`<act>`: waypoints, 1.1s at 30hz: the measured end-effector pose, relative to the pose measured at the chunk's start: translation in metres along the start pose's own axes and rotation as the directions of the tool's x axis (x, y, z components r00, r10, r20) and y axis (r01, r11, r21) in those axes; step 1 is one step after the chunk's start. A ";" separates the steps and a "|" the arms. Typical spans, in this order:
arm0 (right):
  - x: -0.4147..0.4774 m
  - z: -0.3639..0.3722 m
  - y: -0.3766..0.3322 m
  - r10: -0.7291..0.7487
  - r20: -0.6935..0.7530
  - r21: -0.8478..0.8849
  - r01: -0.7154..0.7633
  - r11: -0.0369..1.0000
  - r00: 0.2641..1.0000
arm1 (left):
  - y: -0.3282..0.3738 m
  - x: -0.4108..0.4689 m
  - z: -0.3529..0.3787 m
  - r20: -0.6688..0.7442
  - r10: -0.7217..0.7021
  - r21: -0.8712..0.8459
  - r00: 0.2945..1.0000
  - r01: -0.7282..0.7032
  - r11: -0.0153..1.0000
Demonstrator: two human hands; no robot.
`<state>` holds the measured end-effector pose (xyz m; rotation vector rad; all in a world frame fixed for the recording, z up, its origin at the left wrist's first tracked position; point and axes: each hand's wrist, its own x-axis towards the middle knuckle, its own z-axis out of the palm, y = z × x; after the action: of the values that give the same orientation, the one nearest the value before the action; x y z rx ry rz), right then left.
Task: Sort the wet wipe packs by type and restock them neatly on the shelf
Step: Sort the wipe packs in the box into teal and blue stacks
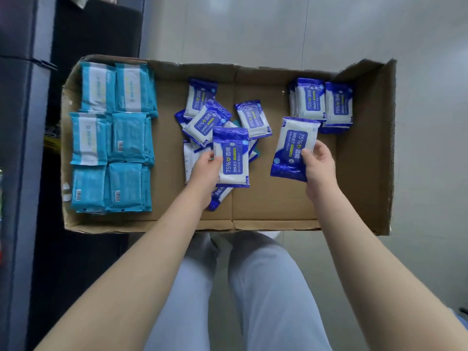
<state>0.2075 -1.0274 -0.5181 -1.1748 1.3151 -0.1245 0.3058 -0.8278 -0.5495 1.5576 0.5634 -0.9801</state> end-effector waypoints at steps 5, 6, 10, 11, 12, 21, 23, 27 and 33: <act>0.044 -0.052 -0.037 -0.082 -0.027 -0.142 0.077 0.987 0.996 | 0.022 0.010 0.076 0.045 0.050 0.041 0.998 -0.051 0.998; 0.058 -0.061 -0.044 -0.105 -0.044 -0.180 0.096 0.979 0.993 | 0.027 0.013 0.093 0.049 0.065 0.059 0.997 -0.067 0.996; 0.118 -0.088 -0.063 -0.143 -0.096 -0.222 0.119 0.968 0.985 | 0.042 0.031 0.162 0.054 0.062 0.062 0.997 -0.065 0.996; 0.134 -0.092 -0.067 -0.138 -0.093 -0.220 0.115 0.969 0.986 | 0.046 0.036 0.178 0.048 0.070 0.066 0.996 -0.073 0.995; 0.148 -0.095 -0.071 -0.129 -0.080 -0.212 0.109 0.971 0.988 | 0.050 0.043 0.192 0.037 0.087 0.067 0.996 -0.090 0.994; 0.216 -0.082 -0.082 -0.178 0.028 -0.389 0.174 0.905 0.984 | 0.062 0.101 0.260 -0.151 0.306 0.392 0.940 -0.227 0.891; 0.224 -0.079 -0.080 -0.194 0.018 -0.427 0.183 0.886 0.981 | 0.063 0.110 0.264 -0.209 0.315 0.458 0.926 -0.192 0.868; 0.230 -0.075 -0.079 -0.209 -0.019 -0.447 0.179 0.876 0.978 | 0.060 0.119 0.272 -0.267 0.323 0.507 0.908 -0.152 0.848; 0.229 -0.069 -0.070 -0.253 -0.071 -0.471 0.192 0.861 0.965 | 0.059 0.122 0.278 -0.281 0.337 0.486 0.898 -0.170 0.857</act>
<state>0.2660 -1.2517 -0.6094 -1.7538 1.3593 -0.0568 0.3405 -1.1279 -0.6167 2.1974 0.3677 -0.6428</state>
